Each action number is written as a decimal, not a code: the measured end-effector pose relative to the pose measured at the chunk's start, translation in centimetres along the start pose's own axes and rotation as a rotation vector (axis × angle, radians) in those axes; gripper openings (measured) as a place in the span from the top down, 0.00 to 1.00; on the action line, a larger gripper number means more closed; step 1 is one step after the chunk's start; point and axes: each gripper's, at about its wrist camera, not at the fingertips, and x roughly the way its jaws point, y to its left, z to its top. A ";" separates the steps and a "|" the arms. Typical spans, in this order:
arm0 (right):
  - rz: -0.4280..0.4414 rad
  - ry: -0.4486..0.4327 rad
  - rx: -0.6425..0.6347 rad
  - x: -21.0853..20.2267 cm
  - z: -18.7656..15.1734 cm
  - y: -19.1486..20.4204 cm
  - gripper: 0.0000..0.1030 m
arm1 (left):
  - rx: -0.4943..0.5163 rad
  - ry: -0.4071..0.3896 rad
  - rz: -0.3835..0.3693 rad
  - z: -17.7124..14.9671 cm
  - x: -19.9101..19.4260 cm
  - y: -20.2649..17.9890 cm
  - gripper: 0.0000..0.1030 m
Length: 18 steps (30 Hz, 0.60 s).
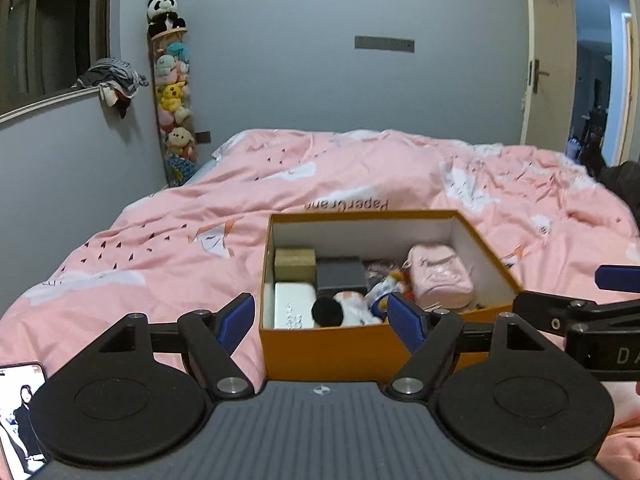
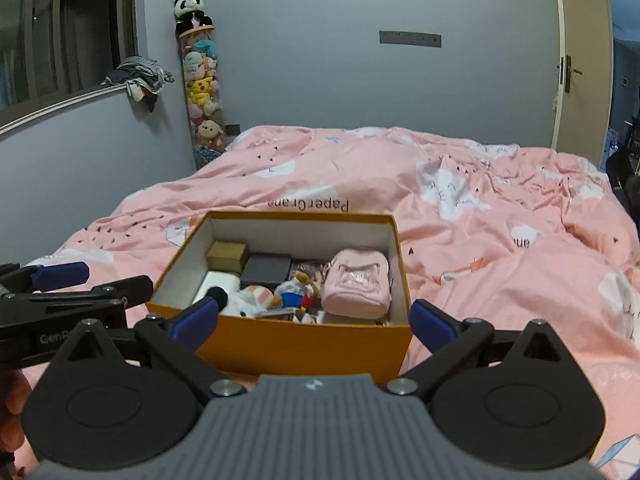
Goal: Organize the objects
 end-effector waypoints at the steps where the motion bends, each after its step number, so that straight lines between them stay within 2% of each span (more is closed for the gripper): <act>1: 0.000 0.003 0.001 0.5 -0.3 -0.1 0.01 | 0.002 0.003 0.003 -0.2 0.4 0.0 0.15; 8: -0.048 -0.025 0.016 3.3 -1.4 -0.8 0.01 | 0.000 0.027 -0.003 -1.7 2.2 -0.1 0.15; 18: -0.057 0.004 0.010 6.1 -2.0 -1.3 0.01 | -0.008 0.080 -0.003 -2.6 4.2 -0.5 0.15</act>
